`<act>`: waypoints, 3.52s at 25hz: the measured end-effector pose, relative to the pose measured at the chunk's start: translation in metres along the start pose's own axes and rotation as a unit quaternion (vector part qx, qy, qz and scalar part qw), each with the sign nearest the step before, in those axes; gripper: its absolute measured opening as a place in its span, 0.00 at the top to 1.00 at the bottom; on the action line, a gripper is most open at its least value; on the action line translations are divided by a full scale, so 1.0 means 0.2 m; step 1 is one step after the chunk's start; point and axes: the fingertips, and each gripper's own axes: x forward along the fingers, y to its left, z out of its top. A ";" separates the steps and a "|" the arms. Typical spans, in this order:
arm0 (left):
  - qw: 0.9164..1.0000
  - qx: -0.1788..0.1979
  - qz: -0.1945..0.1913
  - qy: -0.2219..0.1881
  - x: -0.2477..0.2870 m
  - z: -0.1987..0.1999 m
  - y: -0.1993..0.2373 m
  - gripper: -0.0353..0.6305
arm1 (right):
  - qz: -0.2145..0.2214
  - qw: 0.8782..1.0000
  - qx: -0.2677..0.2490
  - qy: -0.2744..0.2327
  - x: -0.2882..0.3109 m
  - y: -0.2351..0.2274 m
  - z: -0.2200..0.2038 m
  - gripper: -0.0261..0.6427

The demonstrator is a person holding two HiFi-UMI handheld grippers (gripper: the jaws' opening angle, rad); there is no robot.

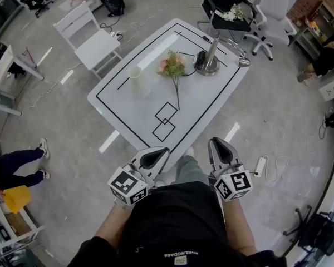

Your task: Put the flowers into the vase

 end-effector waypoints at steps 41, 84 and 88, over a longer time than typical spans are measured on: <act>0.941 -0.108 0.310 -0.078 0.29 0.29 0.82 0.94 | 0.155 0.881 0.266 0.360 1.75 -0.52 -0.57 0.78; 0.936 -0.148 0.307 -0.090 0.16 0.12 0.76 0.94 | 0.280 0.921 0.184 0.199 1.94 -0.08 0.03 0.93; 0.939 -0.144 0.301 -0.090 0.15 0.13 0.75 0.94 | 0.316 0.926 0.148 0.146 1.94 0.06 0.26 0.93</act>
